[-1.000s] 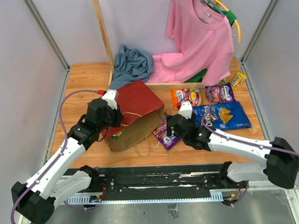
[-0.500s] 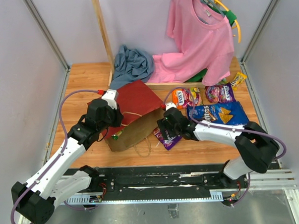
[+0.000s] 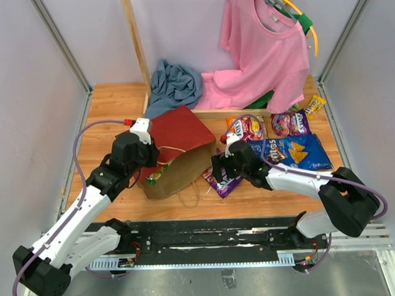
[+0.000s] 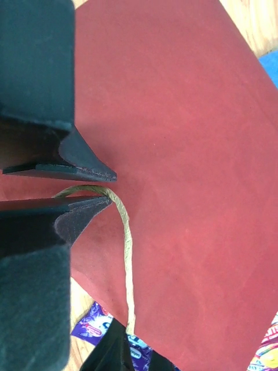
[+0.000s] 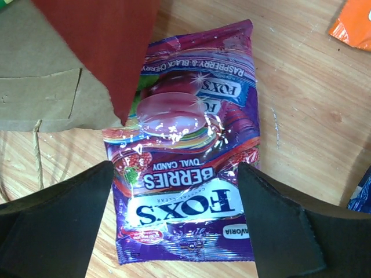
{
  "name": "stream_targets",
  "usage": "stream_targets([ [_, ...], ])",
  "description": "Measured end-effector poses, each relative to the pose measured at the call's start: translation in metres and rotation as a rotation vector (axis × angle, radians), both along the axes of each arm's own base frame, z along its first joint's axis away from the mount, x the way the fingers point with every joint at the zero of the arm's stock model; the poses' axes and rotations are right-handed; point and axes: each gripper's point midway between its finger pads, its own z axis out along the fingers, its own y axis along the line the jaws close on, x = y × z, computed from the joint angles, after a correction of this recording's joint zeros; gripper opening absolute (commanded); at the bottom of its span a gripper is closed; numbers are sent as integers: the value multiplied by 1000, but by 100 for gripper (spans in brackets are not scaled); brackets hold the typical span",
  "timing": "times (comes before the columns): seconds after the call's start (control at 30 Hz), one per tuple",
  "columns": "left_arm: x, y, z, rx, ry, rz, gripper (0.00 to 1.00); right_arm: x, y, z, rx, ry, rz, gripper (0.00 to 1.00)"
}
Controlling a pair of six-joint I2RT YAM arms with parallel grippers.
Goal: Take the snacks out of the paper bag
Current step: Adjust the snack at the center of the board.
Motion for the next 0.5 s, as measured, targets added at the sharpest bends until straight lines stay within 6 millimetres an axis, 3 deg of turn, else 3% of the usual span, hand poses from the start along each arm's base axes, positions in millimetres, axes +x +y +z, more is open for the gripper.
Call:
stream_targets([
  [0.27, 1, 12, 12, -5, -78, 51, 24, 15, -23, -11, 41, 12, -57, 100],
  [0.5, 4, 11, 7, 11, -66, 46, 24, 13, -20, -18, 79, 35, -35, 97],
])
